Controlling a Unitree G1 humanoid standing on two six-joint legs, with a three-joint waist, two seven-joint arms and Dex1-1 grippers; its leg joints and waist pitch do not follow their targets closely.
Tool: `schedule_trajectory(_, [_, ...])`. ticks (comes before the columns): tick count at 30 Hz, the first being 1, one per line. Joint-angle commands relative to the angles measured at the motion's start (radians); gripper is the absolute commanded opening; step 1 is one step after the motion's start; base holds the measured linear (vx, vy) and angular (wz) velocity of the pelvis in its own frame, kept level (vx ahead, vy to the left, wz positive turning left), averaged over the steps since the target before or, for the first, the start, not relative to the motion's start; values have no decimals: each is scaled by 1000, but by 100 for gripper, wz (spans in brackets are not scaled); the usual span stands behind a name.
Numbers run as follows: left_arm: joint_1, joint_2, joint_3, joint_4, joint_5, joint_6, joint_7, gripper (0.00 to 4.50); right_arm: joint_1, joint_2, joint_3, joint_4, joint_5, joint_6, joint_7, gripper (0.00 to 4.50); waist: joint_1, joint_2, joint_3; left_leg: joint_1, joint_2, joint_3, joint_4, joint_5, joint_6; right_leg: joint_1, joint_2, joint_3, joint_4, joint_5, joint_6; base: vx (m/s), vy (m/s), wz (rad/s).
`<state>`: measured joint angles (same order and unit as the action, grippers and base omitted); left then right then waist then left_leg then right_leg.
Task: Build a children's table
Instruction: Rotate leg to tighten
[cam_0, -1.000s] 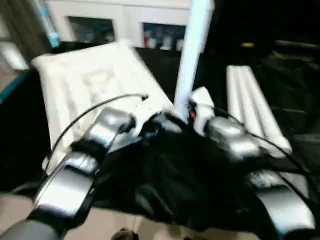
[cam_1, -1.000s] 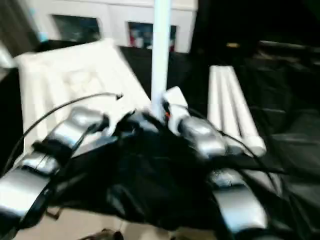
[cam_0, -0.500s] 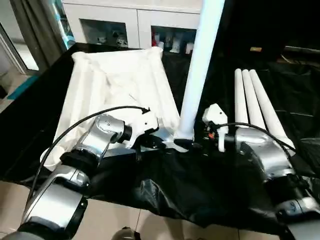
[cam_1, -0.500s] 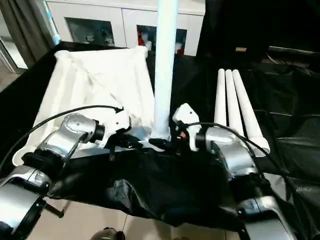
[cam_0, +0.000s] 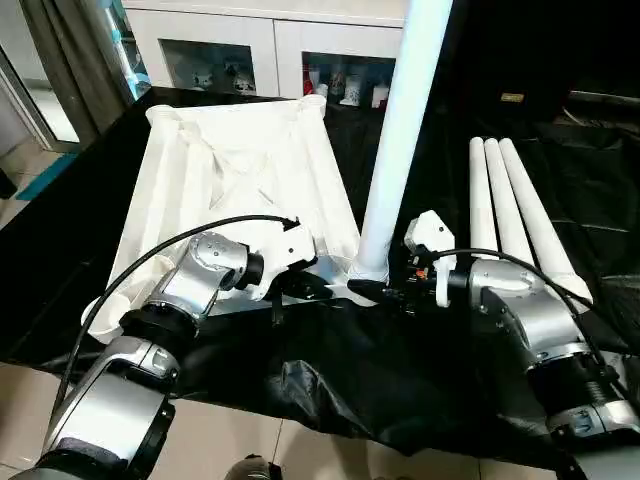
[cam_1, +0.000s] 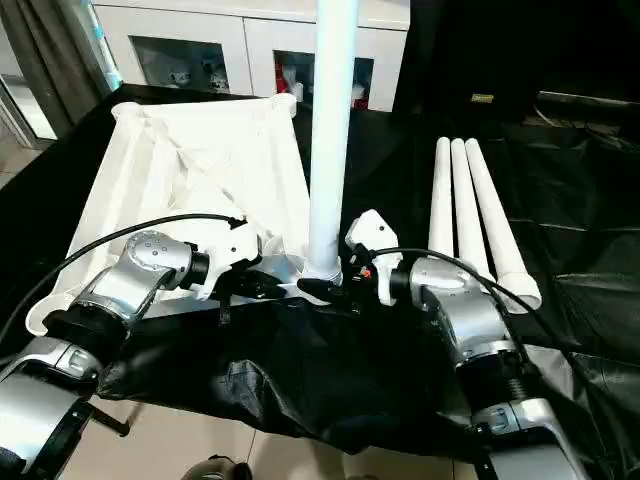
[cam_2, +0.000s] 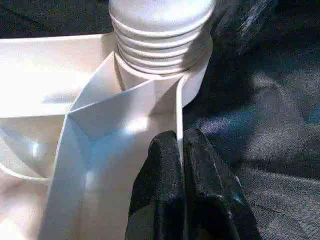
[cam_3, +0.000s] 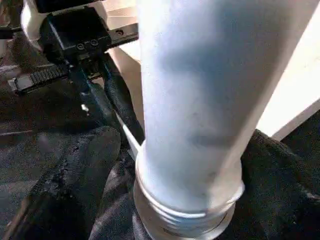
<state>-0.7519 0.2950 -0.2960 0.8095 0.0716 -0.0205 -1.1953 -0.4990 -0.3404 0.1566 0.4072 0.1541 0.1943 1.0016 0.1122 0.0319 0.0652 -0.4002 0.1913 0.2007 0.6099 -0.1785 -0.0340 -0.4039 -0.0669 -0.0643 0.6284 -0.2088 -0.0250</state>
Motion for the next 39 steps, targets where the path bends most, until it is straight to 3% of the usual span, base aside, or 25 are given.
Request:
schedule_trajectory(1, [12, -30, 38, -44, -69, -26, -2, 0, 22, 10, 12, 11, -11, 9, -8, 401, -4, -4, -85, 28, 51, -26, -62, -96, 73, 54, -86, 49, -60, 23, -250, 0, 0, 0])
schedule_trajectory(15, [27, -29, 36, -42, -65, -8, -26, 0, 42, 12, 6, -7, -3, 15, -32, 401, -4, -1, -88, 26, 48, -26, -60, -90, 81, 56, -85, 48, -59, 26, -242, 0, 0, 0])
schedule_trajectory(16, [28, -27, 34, -38, -61, -13, -24, 45, 42, 12, 6, -6, -3, 14, -33, 407, -5, 2, -88, 26, 48, -26, -59, -91, 82, 56, -85, 48, -60, 24, -242, 0, 0, 0])
schedule_trajectory(19, [24, -20, 27, -28, -39, -11, -13, 62, 45, 13, 5, -7, -2, 14, -36, 407, -3, 2, -89, 28, 48, -25, -59, -98, 78, 55, -86, 47, -62, 9, -244, 0, 0, 0])
schedule_trajectory(37, [14, 56, 18, -28, -9, -11, -33, 62, 44, 7, 2, -5, 2, 11, -40, 407, -15, 3, -90, 26, 48, -27, -59, -96, 80, 56, -83, 45, -57, 29, -249, 0, 0, 0])
schedule_trajectory(39, [17, 62, 22, -45, -17, 3, -43, 92, 44, 7, 1, -4, 2, 11, -40, 407, -15, 3, -90, 27, 48, -26, -58, -95, 80, 55, -84, 46, -57, 29, -252, 0, 0, 0])
